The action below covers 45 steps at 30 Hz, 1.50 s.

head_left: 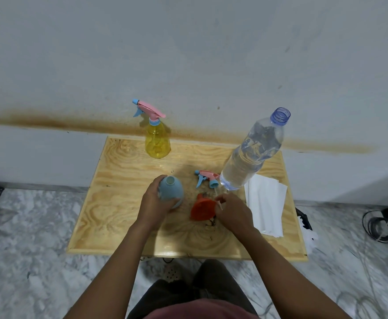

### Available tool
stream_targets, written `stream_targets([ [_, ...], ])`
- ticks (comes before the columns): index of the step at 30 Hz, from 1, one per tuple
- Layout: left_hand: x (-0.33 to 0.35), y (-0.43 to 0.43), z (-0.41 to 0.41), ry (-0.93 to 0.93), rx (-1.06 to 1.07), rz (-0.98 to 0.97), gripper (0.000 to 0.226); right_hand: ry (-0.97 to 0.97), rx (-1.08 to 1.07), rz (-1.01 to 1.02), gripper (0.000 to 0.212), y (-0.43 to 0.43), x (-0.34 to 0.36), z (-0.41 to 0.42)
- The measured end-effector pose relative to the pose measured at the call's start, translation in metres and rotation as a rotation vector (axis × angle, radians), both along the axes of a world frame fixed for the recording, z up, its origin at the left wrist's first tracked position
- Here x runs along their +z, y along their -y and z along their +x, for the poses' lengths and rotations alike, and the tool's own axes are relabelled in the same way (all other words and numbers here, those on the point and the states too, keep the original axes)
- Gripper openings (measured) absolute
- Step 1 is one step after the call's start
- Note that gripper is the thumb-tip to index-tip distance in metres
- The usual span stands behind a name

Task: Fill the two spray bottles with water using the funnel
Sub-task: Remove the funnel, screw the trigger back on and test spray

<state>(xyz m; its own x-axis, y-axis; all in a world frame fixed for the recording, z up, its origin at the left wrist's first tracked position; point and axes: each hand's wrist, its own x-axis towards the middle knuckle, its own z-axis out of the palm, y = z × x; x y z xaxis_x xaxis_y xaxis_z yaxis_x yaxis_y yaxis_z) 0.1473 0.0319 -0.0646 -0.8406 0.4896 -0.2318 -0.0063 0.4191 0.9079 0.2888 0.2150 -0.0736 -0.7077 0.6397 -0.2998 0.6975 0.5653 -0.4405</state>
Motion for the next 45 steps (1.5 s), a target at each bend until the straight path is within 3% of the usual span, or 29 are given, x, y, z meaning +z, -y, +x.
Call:
stream_targets([
  [4,-0.002,0.000,-0.001,-0.006,0.005,-0.010,0.068,-0.050,0.005,0.075,0.040,-0.005,0.011,-0.018],
  [8,-0.005,0.002,-0.003,-0.015,0.001,-0.015,0.070,0.032,0.037,0.070,0.046,-0.010,0.014,-0.049],
  [12,-0.004,0.002,-0.004,-0.020,-0.007,-0.011,0.072,0.137,0.040,0.068,0.034,-0.011,0.005,-0.071],
  [18,-0.007,0.002,-0.004,-0.046,-0.017,-0.012,0.083,0.143,0.066,0.078,0.023,-0.009,-0.006,-0.084],
  [25,-0.015,0.004,-0.005,-0.073,-0.018,0.008,0.079,0.101,-0.022,-0.033,0.032,-0.007,-0.011,-0.091],
  [30,-0.019,0.003,-0.006,-0.092,-0.013,0.000,0.078,0.123,0.017,-0.043,0.010,-0.010,-0.008,-0.092],
  [34,-0.022,0.000,-0.003,-0.095,-0.018,-0.009,0.077,-0.021,-0.087,-0.141,0.021,-0.010,0.000,-0.093],
  [36,-0.023,-0.001,-0.002,-0.092,-0.018,0.000,0.076,-0.116,-0.087,-0.142,0.017,-0.008,0.013,-0.092],
  [39,-0.024,-0.002,-0.001,-0.078,-0.014,0.004,0.078,-0.274,-0.060,-0.108,0.038,-0.007,0.036,-0.087],
  [45,-0.023,-0.003,-0.004,-0.078,0.007,-0.014,0.079,-0.550,0.005,-0.140,0.037,-0.006,0.090,-0.079],
])
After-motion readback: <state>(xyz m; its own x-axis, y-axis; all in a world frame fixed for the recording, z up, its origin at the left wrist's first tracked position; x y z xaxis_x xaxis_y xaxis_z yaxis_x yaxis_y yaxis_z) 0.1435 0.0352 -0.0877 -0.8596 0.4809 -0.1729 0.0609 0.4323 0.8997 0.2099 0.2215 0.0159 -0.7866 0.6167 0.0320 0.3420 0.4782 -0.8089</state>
